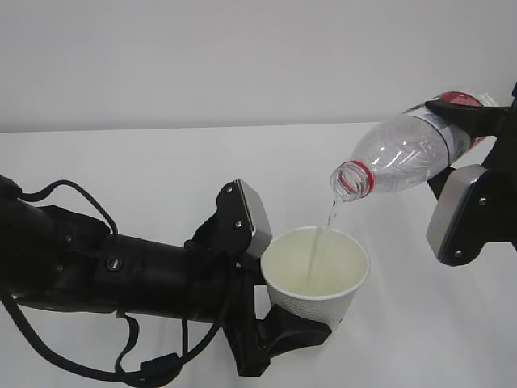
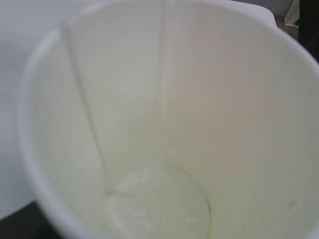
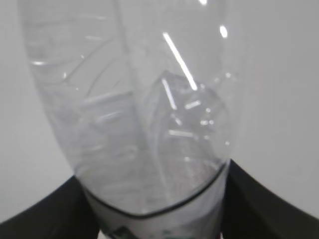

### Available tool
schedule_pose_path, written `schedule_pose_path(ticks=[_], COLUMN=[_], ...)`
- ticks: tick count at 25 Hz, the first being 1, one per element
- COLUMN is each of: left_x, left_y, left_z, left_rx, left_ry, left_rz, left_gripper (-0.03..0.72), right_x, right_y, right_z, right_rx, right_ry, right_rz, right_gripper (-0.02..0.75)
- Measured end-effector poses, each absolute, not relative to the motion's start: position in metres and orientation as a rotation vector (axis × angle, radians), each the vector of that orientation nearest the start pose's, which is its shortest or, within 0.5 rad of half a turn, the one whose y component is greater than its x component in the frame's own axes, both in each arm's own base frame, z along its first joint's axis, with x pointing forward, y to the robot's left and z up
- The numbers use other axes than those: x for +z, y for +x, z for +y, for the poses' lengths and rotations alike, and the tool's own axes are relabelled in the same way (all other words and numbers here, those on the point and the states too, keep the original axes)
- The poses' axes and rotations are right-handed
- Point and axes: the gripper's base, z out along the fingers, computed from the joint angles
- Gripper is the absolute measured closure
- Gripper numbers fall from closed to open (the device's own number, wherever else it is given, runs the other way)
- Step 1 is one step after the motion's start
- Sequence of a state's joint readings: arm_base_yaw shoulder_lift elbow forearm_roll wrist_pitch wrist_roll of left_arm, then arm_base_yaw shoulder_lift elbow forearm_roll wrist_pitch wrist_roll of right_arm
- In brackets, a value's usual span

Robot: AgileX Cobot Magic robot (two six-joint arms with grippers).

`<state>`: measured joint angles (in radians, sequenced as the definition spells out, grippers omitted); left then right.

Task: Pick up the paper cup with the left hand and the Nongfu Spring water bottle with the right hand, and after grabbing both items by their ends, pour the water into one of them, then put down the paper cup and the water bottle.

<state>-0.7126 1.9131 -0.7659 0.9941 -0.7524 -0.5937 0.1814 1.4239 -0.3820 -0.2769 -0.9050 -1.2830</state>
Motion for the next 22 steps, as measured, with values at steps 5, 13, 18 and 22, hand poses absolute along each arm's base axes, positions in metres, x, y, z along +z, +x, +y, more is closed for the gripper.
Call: schedule_pose_path(ticks=[5, 13, 18, 22], left_x=[0.1266, 0.1266, 0.1266, 0.1266], left_y=[0.2194, 0.2194, 0.2194, 0.2194], left_z=[-0.2584, -0.2584, -0.2584, -0.2584], left_rx=[-0.923, -0.923, -0.923, -0.923], left_ry=[1.316, 1.316, 1.316, 1.316], left_rz=[1.739, 1.739, 1.739, 1.739], left_gripper=[0.147, 0.147, 0.148, 0.148], right_x=[0.2101, 0.2102, 0.2102, 0.2102], right_y=[0.2408, 0.2408, 0.2408, 0.2408], right_z=[0.0641, 0.0641, 0.0641, 0.0641], right_rx=[-0.793, -0.795, -0.795, -0.801], right_ry=[-1.351, -1.351, -1.351, -1.356], right_rz=[1.026, 1.024, 1.024, 1.019], right_gripper=[0.264, 0.264, 0.264, 0.264])
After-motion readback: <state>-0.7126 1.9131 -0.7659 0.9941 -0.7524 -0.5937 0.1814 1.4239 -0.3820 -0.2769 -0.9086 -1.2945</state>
